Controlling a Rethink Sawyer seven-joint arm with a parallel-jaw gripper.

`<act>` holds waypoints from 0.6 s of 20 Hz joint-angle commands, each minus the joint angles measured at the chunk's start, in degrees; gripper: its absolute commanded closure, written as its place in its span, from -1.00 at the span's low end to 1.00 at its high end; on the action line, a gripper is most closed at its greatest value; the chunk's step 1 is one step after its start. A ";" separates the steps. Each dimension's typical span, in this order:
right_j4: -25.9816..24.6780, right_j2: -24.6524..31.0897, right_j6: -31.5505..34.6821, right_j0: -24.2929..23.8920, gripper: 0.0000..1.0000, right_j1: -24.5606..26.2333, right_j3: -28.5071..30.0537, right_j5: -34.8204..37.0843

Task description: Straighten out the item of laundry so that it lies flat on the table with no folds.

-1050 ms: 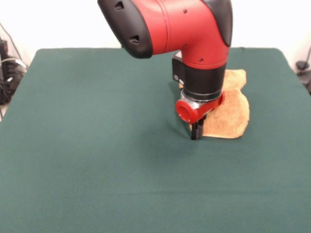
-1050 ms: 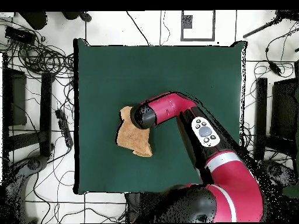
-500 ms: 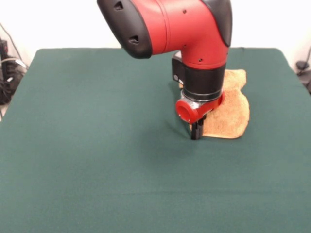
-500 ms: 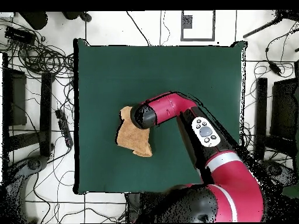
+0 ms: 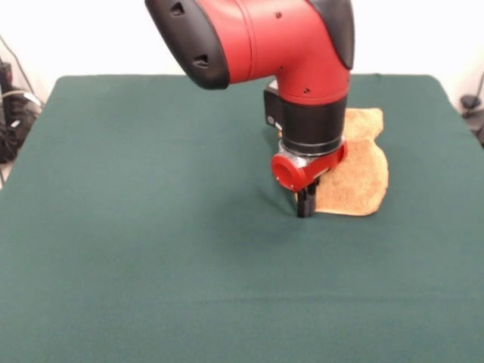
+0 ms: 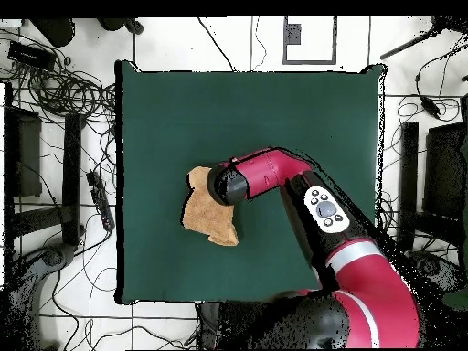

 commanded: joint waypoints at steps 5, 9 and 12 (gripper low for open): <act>-1.72 -2.46 0.08 -0.54 1.00 10.41 2.22 -3.46; 0.41 -1.50 -1.74 -1.49 1.00 6.68 5.41 -0.48; 0.81 -1.33 -1.73 -1.39 1.00 5.41 6.18 -0.35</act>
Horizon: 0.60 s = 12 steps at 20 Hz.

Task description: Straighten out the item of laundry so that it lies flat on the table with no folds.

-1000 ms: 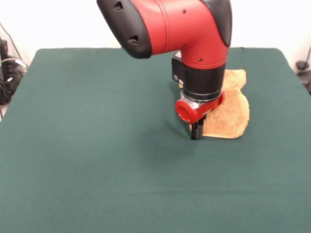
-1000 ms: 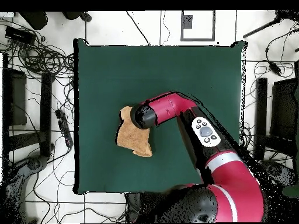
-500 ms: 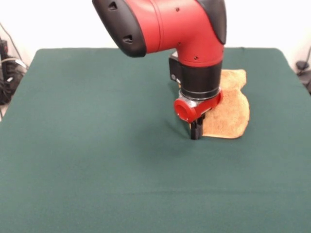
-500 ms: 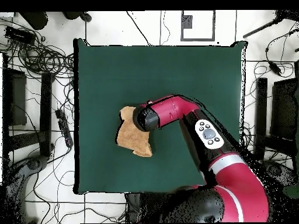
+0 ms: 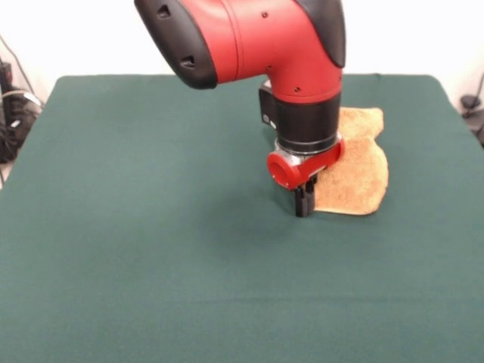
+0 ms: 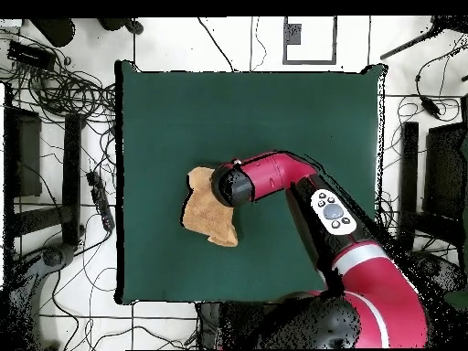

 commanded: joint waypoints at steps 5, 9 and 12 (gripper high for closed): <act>-1.70 -1.48 -1.24 0.13 1.00 3.44 7.58 0.32; -0.97 -0.40 -1.73 -0.73 1.00 0.57 10.61 0.64; -0.78 0.03 -0.94 -0.76 1.00 -1.92 12.75 0.12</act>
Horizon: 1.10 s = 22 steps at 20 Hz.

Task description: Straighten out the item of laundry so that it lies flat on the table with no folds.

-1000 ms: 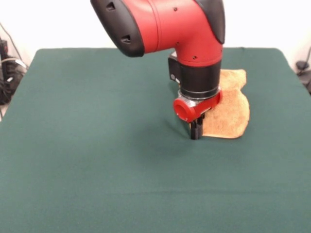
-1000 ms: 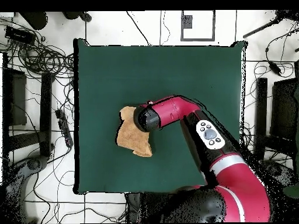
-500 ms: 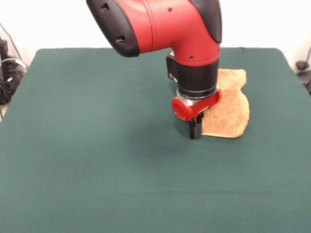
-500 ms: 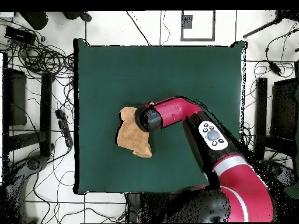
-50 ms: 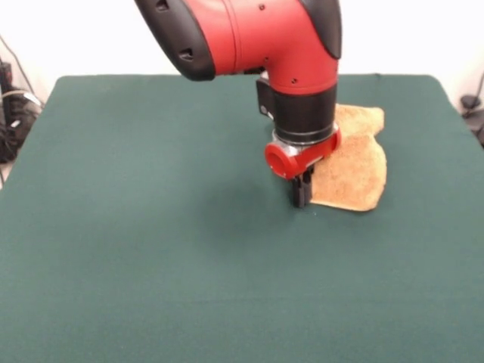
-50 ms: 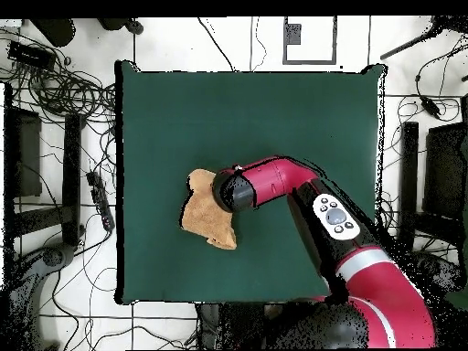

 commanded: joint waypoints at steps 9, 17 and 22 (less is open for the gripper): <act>-0.57 0.91 0.10 -0.09 1.00 -2.96 11.34 -0.73; -2.48 -0.49 0.60 0.74 1.00 -1.04 9.17 -1.89; -4.36 -2.11 2.61 2.66 1.00 1.16 6.35 -3.46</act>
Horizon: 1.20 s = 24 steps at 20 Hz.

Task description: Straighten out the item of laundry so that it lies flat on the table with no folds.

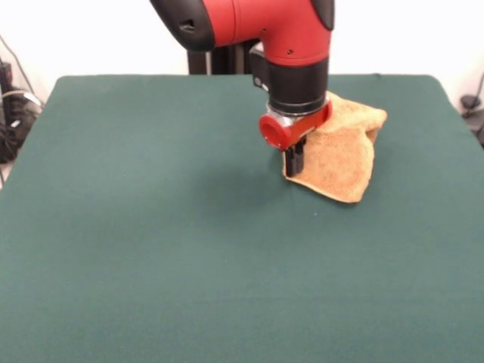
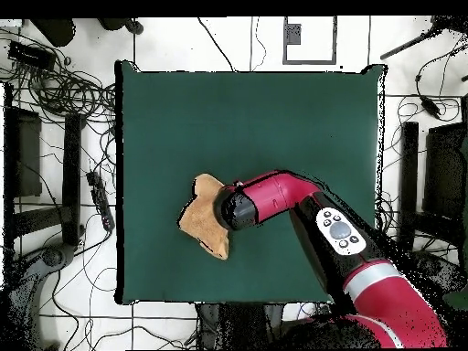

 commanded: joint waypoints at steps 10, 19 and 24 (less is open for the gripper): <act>-2.52 -2.76 4.95 5.10 1.00 8.25 -2.89 -8.39; -1.69 -3.55 5.66 6.49 1.00 7.38 -3.63 -7.91; -1.11 -3.01 4.07 6.09 -1.00 7.18 -3.47 -6.90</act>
